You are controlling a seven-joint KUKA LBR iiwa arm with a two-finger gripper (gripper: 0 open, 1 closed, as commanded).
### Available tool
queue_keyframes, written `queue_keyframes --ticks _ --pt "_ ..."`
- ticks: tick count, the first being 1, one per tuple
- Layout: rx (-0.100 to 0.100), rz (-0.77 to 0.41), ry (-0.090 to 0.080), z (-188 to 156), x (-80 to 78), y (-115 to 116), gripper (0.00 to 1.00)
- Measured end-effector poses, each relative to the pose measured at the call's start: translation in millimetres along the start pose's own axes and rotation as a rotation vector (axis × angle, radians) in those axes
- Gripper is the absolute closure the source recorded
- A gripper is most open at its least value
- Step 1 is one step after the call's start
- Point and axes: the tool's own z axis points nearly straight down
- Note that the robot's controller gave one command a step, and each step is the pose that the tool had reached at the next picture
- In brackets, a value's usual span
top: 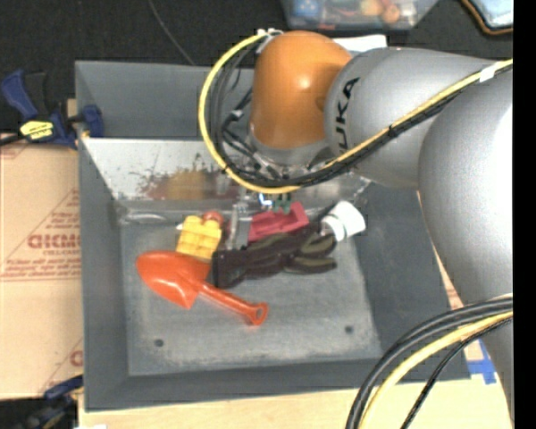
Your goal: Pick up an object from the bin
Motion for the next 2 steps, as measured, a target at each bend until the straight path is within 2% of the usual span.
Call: queue_keyframes --ticks 1,2 --pt "0.000 0.000 0.000 0.0 0.0 0.0 0.00" --pt "-0.001 -0.096 -0.003 48.1 47.6 -21.0 0.00"
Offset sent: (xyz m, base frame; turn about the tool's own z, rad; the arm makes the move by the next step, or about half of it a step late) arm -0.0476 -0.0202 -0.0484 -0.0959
